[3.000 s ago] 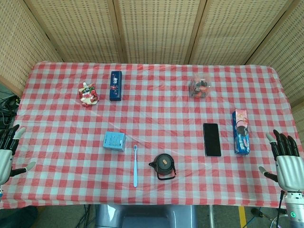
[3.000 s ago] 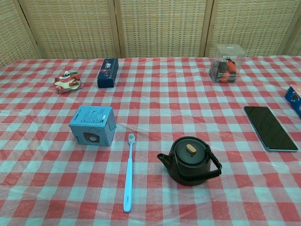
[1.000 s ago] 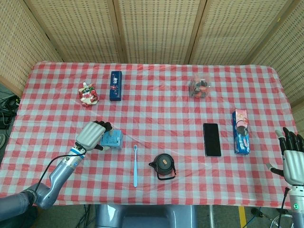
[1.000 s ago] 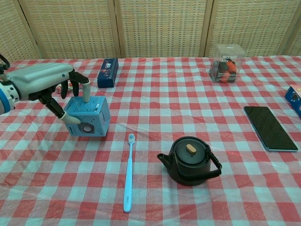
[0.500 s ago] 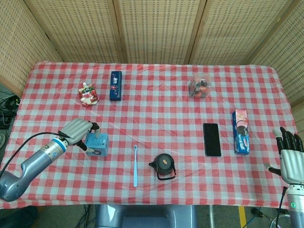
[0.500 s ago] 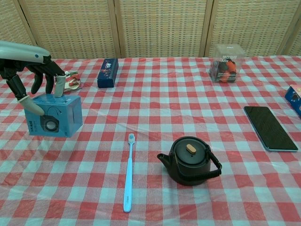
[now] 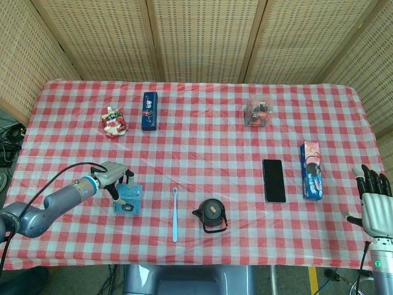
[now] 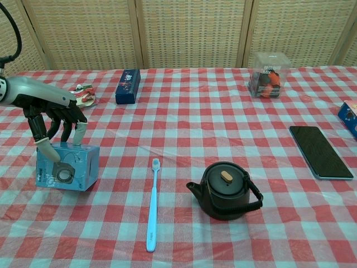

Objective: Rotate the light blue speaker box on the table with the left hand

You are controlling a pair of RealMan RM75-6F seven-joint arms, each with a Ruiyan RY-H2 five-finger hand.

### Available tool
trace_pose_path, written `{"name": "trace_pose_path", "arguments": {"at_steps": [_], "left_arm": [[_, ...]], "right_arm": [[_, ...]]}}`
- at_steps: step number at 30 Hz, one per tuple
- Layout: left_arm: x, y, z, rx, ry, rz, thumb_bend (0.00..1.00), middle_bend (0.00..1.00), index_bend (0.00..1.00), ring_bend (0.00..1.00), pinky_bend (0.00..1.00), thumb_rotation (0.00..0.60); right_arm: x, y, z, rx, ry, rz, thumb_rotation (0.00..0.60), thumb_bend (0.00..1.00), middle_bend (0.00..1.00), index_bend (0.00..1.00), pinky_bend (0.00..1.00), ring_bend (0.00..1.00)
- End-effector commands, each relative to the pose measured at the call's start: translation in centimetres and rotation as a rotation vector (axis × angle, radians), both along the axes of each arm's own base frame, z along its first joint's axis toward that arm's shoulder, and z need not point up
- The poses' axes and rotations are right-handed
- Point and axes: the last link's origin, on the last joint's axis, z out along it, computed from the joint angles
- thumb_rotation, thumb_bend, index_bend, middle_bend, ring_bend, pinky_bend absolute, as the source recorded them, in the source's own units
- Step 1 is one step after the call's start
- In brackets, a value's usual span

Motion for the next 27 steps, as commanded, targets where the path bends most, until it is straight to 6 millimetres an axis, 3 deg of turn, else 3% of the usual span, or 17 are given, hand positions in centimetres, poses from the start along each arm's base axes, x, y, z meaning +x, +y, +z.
{"name": "trace_pose_path", "arguments": {"at_steps": [1, 4, 5, 13, 19, 23, 27], "left_arm": [[-0.1, 0.3, -0.4, 0.021, -0.012, 0.008, 0.12, 0.12, 0.16, 0.16, 0.17, 0.6], [0.0, 1.0, -0.3, 0.11, -0.041, -0.039, 0.03, 0.0, 0.0, 0.0, 0.01, 0.6], [0.0, 1.0, -0.2, 0.141, -0.061, -0.045, 0.0, 0.0, 0.0, 0.0, 0.0, 0.6], [-0.1, 0.8, 1.4, 0.295, -0.196, -0.088, 0.0, 0.0, 0.0, 0.0, 0.0, 0.6], [-1.9, -0.7, 2.9, 0.315, -0.159, -0.181, 0.0, 0.0, 0.0, 0.0, 0.0, 0.6], [-3.7, -2.2, 2.3, 0.286, -0.091, -0.262, 0.0, 0.0, 0.0, 0.0, 0.0, 0.6], [-4.8, -2.8, 0.3, 0.278, -0.045, -0.336, 0.0, 0.0, 0.0, 0.0, 0.02, 0.6]], "right_arm": [[0.0, 0.0, 0.0, 0.0, 0.0, 0.0, 0.6, 0.0, 0.0, 0.02, 0.0, 0.0], [0.0, 0.0, 0.0, 0.0, 0.0, 0.0, 0.6, 0.0, 0.0, 0.02, 0.0, 0.0], [0.0, 0.0, 0.0, 0.001, 0.0, 0.0, 0.6, 0.0, 0.0, 0.02, 0.0, 0.0], [0.0, 0.0, -0.1, 0.006, -0.001, -0.001, 0.6, 0.0, 0.0, 0.02, 0.0, 0.0], [0.2, 0.2, -0.1, 0.006, -0.005, 0.006, 0.6, 0.0, 0.0, 0.02, 0.0, 0.0], [0.2, 0.2, -0.2, 0.011, -0.006, 0.01, 0.6, 0.0, 0.0, 0.02, 0.0, 0.0], [0.3, 0.2, -0.2, 0.015, -0.005, 0.013, 0.6, 0.0, 0.0, 0.02, 0.0, 0.0]]}}
